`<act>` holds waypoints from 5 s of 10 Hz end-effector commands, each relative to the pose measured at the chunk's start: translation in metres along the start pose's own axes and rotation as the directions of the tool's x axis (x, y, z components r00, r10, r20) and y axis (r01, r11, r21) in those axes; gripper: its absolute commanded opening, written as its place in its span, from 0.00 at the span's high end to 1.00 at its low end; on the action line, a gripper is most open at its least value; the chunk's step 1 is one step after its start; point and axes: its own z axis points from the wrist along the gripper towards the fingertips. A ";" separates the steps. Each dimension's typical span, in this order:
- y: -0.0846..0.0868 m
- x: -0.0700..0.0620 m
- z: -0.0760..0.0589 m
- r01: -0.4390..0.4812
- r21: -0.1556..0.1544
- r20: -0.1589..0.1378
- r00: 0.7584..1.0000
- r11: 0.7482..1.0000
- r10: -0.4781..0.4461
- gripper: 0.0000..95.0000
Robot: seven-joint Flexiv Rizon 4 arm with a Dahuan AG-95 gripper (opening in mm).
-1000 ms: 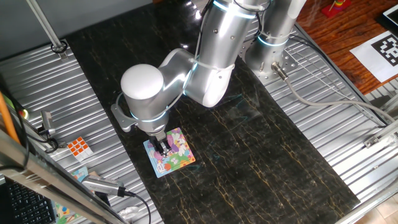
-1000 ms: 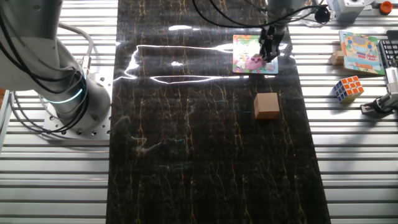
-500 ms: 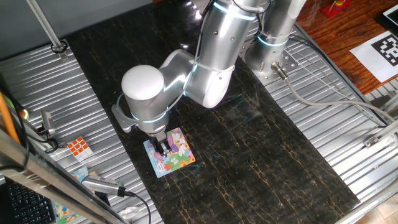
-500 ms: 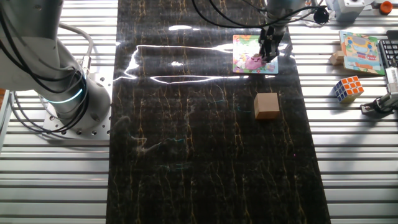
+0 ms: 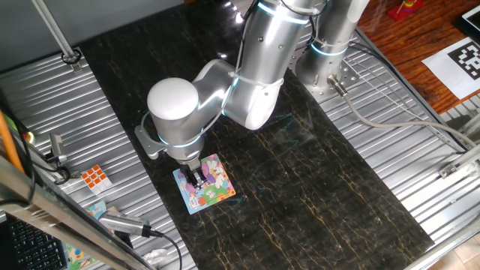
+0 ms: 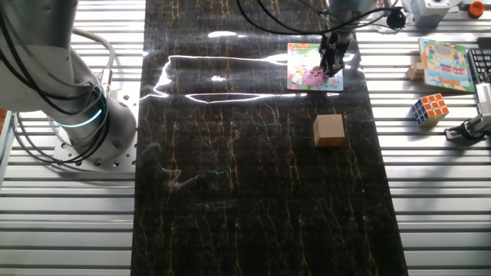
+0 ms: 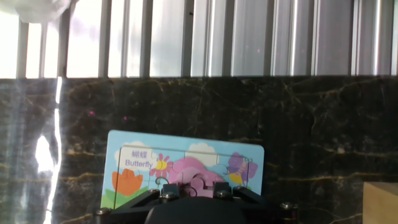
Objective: Assemble one piece of a puzzle
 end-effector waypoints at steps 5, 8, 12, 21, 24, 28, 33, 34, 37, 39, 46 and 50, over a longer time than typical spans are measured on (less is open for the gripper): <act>-0.002 -0.001 0.001 0.003 -0.001 0.005 1.000 1.000 -0.003 1.00; -0.001 -0.001 0.001 0.006 -0.001 0.005 1.000 1.000 -0.006 1.00; 0.001 -0.001 0.002 0.005 0.001 0.004 1.000 1.000 -0.005 1.00; -0.001 -0.002 0.001 0.016 0.001 0.006 1.000 1.000 -0.016 0.80; -0.001 -0.002 0.001 0.017 0.002 0.006 1.000 1.000 -0.017 0.80; -0.001 -0.002 0.001 0.016 0.002 0.002 1.000 1.000 -0.016 0.60; -0.001 -0.002 0.001 0.016 0.004 -0.001 1.000 1.000 -0.016 0.60; 0.000 -0.003 -0.002 0.015 0.002 -0.001 1.000 1.000 -0.015 0.60; 0.000 -0.004 -0.010 0.013 -0.003 -0.003 1.000 1.000 -0.013 0.60; -0.001 -0.004 -0.011 0.010 0.001 -0.005 1.000 1.000 -0.010 0.80; -0.004 0.001 -0.008 0.011 0.001 -0.002 1.000 1.000 -0.011 1.00; -0.002 0.002 -0.003 0.007 0.002 -0.002 1.000 1.000 -0.007 1.00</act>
